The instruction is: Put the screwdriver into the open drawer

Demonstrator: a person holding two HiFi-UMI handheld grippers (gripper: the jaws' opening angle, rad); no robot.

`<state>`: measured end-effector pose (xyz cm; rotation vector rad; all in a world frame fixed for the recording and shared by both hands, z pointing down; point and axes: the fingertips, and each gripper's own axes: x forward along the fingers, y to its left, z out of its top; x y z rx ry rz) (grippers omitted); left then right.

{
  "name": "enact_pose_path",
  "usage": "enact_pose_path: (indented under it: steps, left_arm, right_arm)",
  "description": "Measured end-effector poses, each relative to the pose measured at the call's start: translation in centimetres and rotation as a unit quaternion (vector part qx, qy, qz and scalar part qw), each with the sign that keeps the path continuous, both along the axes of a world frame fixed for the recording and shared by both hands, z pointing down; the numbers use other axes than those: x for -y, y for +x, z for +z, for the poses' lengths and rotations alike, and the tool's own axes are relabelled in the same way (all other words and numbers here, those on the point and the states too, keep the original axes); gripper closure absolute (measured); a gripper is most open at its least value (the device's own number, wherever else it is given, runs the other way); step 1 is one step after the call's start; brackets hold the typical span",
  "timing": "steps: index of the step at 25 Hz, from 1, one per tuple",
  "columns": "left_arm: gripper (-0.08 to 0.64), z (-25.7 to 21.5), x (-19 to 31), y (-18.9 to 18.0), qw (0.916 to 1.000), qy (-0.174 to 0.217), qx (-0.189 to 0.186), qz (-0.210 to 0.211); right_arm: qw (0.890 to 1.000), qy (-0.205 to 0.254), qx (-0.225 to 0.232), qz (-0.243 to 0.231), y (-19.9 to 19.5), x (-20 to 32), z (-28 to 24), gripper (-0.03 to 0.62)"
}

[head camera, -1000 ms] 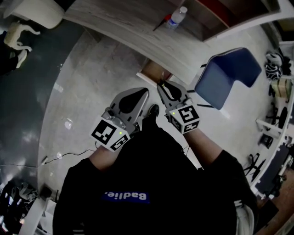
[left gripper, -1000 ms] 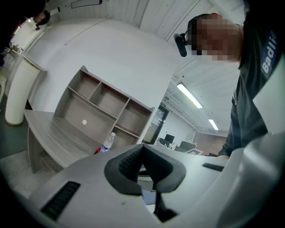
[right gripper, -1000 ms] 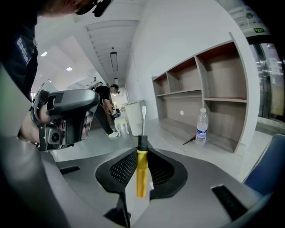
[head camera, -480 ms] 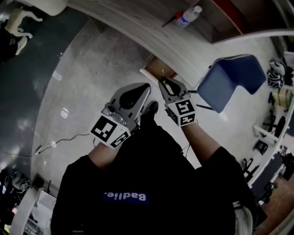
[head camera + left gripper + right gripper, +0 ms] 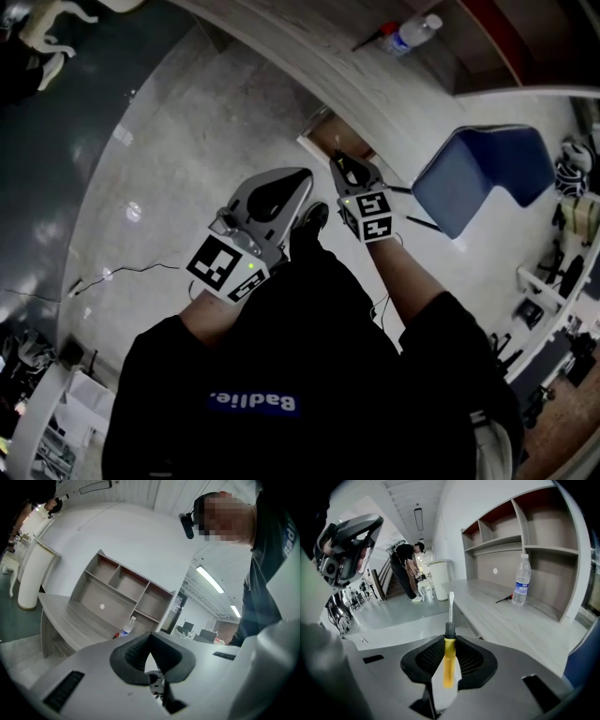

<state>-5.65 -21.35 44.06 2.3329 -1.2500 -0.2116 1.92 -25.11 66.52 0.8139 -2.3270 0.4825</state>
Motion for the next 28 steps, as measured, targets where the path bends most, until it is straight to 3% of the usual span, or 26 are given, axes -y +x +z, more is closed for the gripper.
enact_pose_path:
  steps: [17,28]
  left_arm:
    - [0.558,3.1,0.3,-2.0,0.9995,-0.02,-0.003,-0.024]
    - [0.558,4.1,0.4,-2.8,0.9991,-0.024,-0.008,-0.033]
  right_arm:
    - [0.995,-0.04,-0.084,0.018,1.2,2.3,11.5,0.497]
    - [0.987,-0.069,-0.141,0.021,2.0,3.0,16.2,0.497]
